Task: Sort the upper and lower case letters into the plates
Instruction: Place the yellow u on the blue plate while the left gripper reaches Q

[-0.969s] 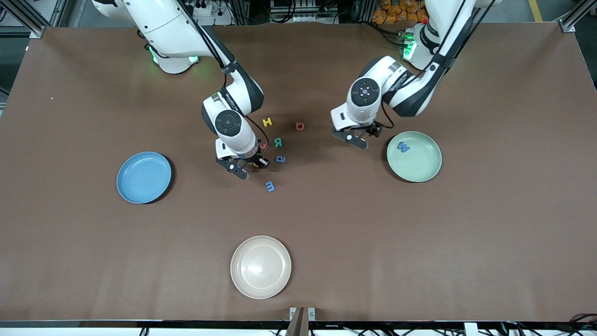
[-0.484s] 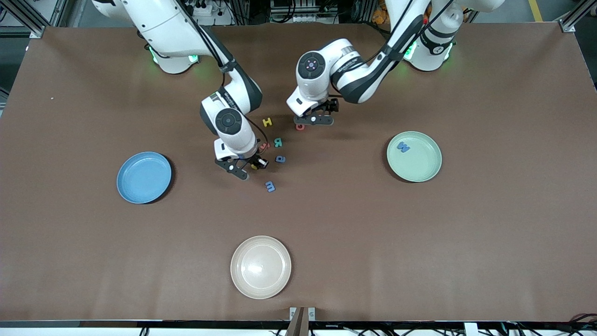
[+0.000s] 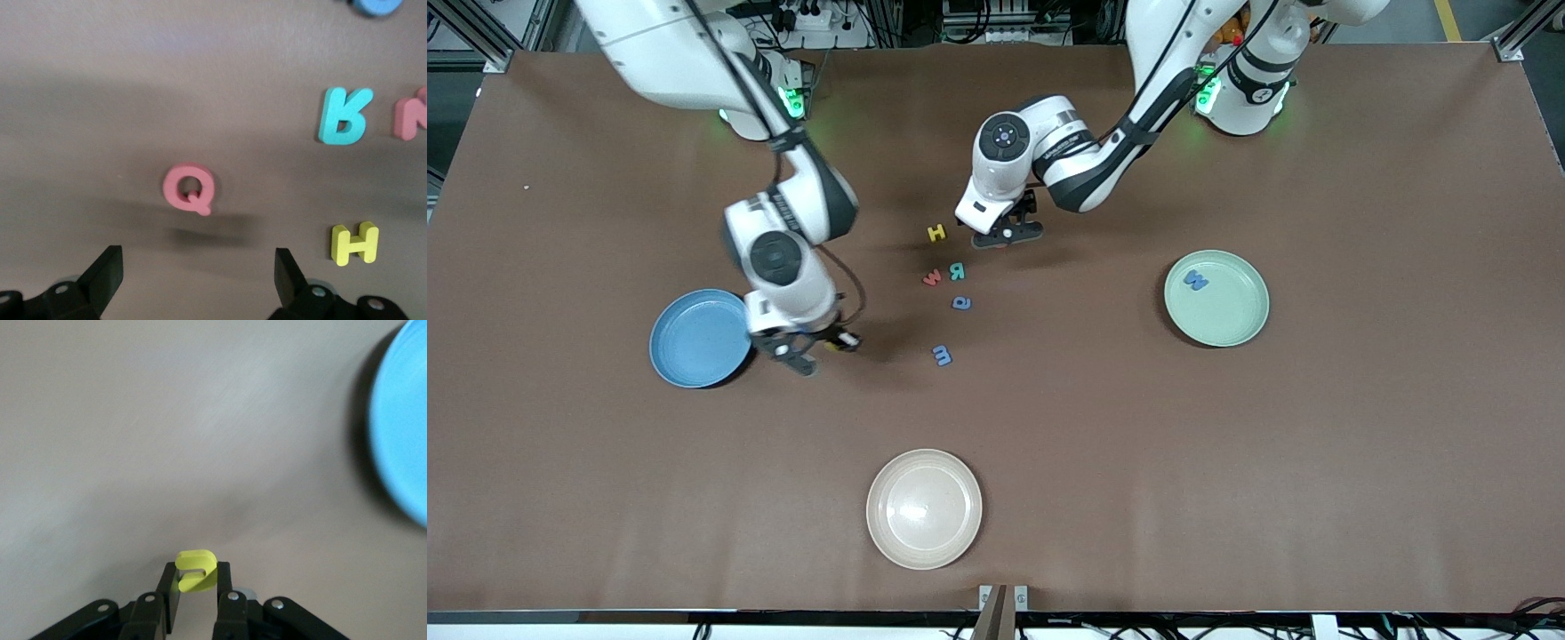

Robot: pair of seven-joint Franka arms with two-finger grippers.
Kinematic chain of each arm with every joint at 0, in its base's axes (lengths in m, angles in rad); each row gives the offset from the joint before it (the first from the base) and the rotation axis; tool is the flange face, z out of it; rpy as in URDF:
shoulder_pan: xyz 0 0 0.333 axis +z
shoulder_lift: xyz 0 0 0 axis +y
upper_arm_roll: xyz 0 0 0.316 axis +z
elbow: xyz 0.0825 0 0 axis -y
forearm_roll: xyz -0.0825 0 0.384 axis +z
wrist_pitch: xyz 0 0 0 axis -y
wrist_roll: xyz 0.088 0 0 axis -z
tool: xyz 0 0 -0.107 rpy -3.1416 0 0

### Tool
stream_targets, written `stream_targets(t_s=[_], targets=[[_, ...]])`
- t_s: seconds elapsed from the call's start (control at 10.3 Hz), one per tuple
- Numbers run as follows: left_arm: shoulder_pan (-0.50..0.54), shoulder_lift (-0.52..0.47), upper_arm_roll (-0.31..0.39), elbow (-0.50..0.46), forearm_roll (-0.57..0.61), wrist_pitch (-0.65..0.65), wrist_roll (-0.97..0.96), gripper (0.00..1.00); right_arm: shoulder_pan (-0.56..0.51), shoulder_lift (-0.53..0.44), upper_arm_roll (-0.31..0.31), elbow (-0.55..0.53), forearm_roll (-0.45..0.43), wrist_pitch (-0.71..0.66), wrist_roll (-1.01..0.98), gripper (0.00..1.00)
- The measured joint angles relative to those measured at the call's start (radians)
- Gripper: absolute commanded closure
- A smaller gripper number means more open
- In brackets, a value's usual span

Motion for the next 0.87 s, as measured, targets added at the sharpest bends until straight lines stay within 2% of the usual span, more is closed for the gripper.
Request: stream_targets(t_s=[0.29,0.39,0.48,0.58,0.68,0.77,0.87], targets=[[-0.011,0.017,0.004,0.000,0.132,0.004,-0.047,0.11,-0.136,-0.028,-0.016,0.000,-0.107,-0.134,-0.149,1.00],[-0.012,0.021,0.006,0.000,0.196,0.004,-0.078,0.12,-0.175,-0.037,-0.020,0.000,-0.118,-0.187,-0.218,0.95],[-0.012,0.024,0.006,-0.001,0.264,0.004,-0.134,0.13,-0.201,-0.048,-0.024,0.000,-0.123,-0.222,-0.276,0.78],[-0.012,0.029,0.006,-0.001,0.328,0.008,-0.196,0.13,-0.223,-0.058,-0.028,0.000,-0.125,-0.239,-0.334,0.20],[-0.013,0.040,0.006,-0.002,0.376,0.020,-0.246,0.13,-0.240,-0.063,-0.032,0.000,-0.125,-0.242,-0.379,0.00],[-0.014,0.052,0.006,-0.002,0.401,0.028,-0.272,0.24,-0.247,-0.064,-0.037,0.000,-0.125,-0.242,-0.401,0.00],[-0.014,0.060,0.007,-0.002,0.405,0.036,-0.280,0.29,-0.249,-0.064,-0.040,0.002,-0.126,-0.249,-0.405,0.00]])
